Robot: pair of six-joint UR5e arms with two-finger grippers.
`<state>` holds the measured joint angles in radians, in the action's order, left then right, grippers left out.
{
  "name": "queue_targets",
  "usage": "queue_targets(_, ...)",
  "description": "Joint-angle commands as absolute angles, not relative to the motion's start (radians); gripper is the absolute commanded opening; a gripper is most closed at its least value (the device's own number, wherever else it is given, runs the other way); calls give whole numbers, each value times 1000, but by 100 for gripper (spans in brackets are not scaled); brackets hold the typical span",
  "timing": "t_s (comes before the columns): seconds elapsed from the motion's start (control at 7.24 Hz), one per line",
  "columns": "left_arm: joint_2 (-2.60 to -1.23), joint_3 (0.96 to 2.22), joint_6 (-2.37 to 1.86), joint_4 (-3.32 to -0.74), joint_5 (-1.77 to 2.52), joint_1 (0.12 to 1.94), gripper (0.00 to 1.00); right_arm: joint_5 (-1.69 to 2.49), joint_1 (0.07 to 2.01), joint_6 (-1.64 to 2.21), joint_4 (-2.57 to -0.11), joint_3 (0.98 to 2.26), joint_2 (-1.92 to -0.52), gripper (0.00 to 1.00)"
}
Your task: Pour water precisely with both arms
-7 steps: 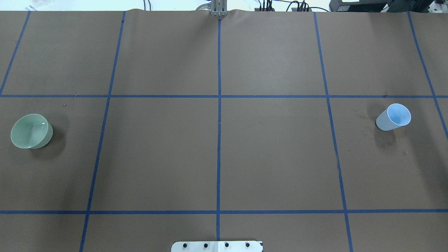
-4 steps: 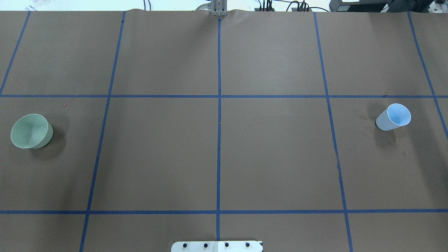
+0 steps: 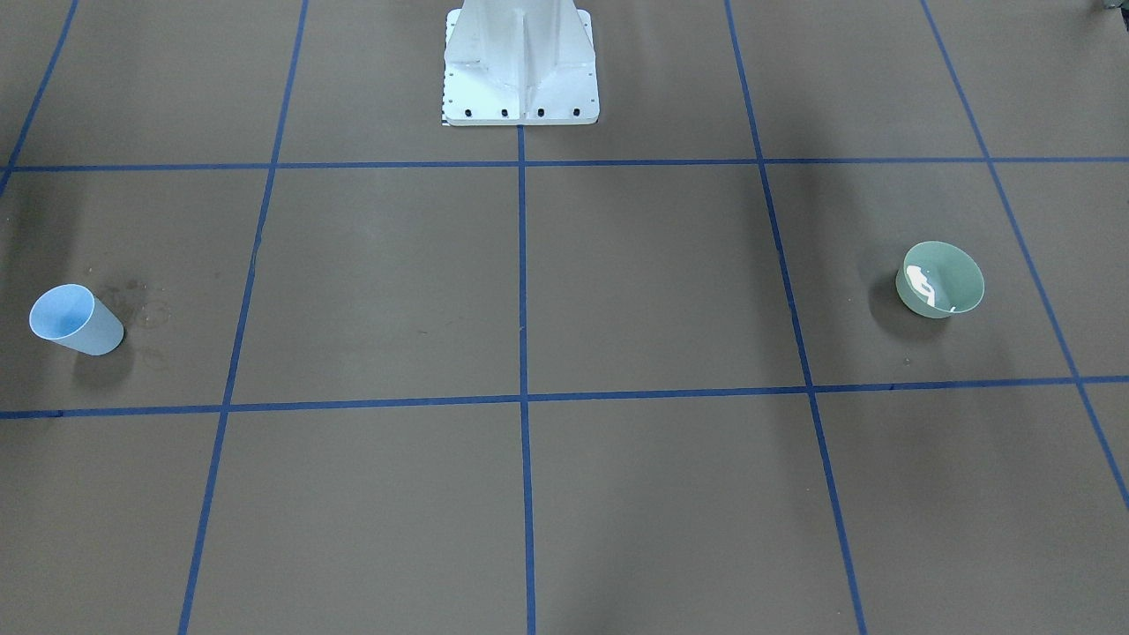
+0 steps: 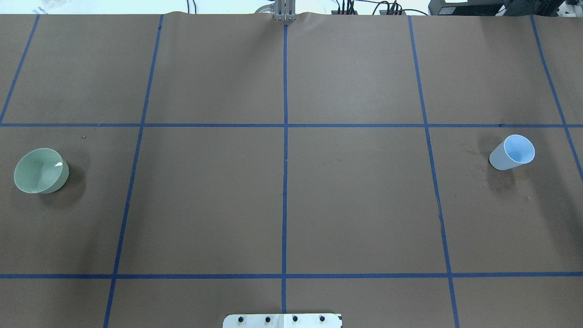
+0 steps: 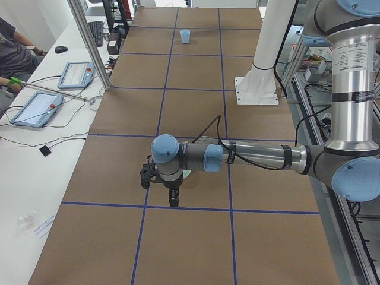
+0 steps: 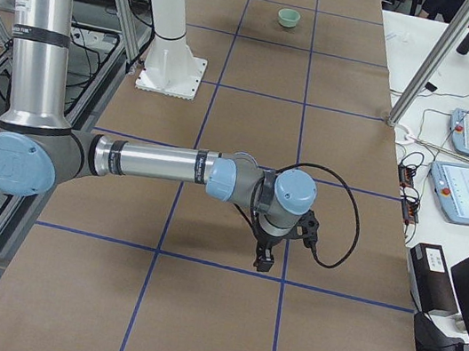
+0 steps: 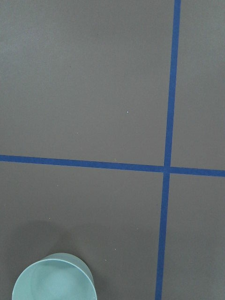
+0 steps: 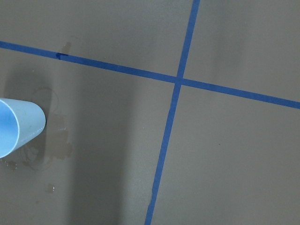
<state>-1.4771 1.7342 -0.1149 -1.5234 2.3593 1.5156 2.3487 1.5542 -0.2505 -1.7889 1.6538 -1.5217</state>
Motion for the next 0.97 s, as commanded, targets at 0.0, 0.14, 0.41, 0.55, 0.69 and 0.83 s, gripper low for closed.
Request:
queue_targets(0.0, -1462, 1738, -106, -1561, 2358, 1517, 100, 2341, 1554, -252, -1792, 1657, -1513, 99)
queue_targets(0.14, -1424, 1717, -104, -1644, 2356, 1516, 100, 2339, 1554, -252, -1790, 1658, -1516, 99)
queue_targets(0.41, -1428, 1704, -117, -1704, 2355, 1516, 100, 2341, 1554, -252, -1786, 1666, -1531, 99)
queue_targets(0.55, -1434, 1707, -118, -1689, 2359, 1516, 100, 2341, 1554, -252, -1786, 1666, -1531, 99)
queue_targets(0.69, -1457, 1718, -118, -1610, 2411, 1516, 100, 2339, 1555, -252, -1784, 1664, -1532, 99)
queue_targets(0.83, -1462, 1717, -112, -1580, 2425, 1517, 100, 2339, 1558, -252, -1784, 1664, -1532, 99)
